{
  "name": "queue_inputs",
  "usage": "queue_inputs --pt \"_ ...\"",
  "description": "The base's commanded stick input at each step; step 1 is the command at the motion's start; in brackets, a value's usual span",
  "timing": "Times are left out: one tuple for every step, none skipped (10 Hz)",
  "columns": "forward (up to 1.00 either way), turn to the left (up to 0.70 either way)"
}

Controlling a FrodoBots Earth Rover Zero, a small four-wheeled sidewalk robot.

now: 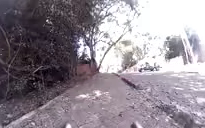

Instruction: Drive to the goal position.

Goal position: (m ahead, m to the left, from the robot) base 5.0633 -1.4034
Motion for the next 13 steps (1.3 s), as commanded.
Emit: queue_inputs --pt "0.7 0.0" --pt "0.7 0.0" --pt "0.7 0.0" --pt "0.7 0.0" --pt "0.7 0.0" --pt "0.7 0.0" --pt "0.7 0.0" --pt "0.7 0.0" --pt "0.7 0.0" --pt "0.7 0.0" --pt "0.7 -0.11" --pt "0.7 -0.26" --pt "0.7 -0.35"
